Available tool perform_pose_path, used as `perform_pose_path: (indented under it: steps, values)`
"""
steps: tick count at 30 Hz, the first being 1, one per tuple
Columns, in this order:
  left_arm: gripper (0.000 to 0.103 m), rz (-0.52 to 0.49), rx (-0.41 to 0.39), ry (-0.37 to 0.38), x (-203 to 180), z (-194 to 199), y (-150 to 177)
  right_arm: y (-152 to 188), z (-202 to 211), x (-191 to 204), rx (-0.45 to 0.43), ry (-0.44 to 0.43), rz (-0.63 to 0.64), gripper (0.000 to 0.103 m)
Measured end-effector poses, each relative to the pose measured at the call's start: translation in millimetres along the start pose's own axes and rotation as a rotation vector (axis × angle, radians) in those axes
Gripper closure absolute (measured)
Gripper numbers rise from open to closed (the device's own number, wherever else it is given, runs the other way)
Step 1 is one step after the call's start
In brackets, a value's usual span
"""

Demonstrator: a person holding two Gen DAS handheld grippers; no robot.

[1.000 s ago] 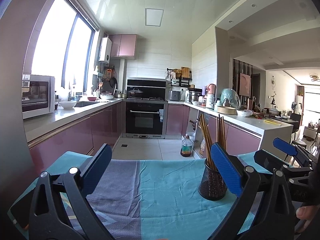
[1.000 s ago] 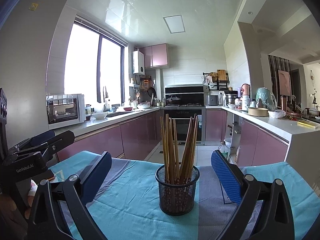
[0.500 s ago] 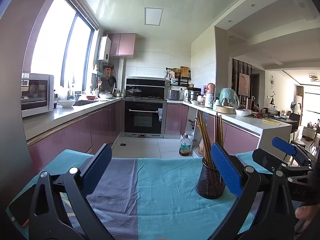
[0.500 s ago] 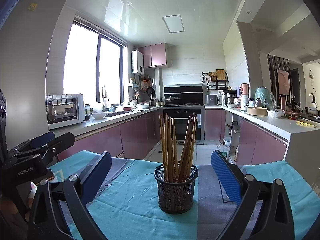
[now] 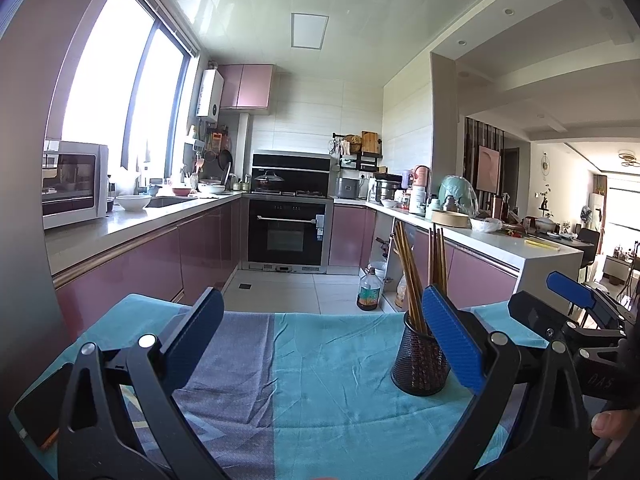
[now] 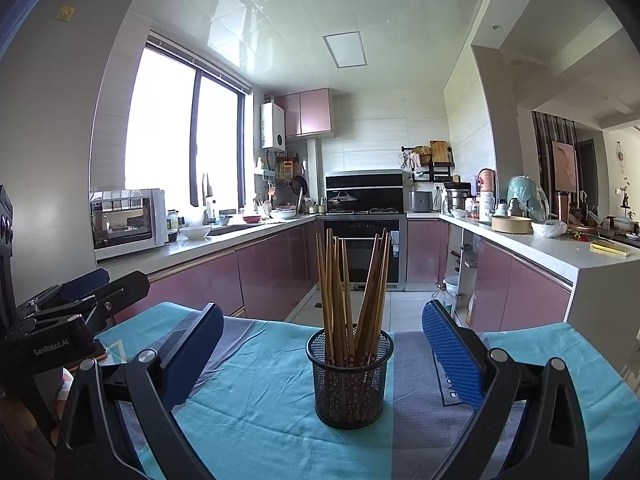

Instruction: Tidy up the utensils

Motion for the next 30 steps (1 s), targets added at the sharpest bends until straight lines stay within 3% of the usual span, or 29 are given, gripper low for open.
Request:
perform_pose_path:
  steps: [30]
  values:
    - [0.005, 0.006, 0.003, 0.003, -3.1, 0.4, 6.7, -2.5, 2.1, -3.7, -0.007, 0.005, -0.002, 0.007]
Point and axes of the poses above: each gripper's, at about its wrist camera, not at the fingertips, and z roughly against the way its jaws point, x to its left, y to its underside, the point moved 10 cm from there along -z, roughly the way its jaws point, and after that the axes turned 3 degrees about -z, right-handed, at the moved point
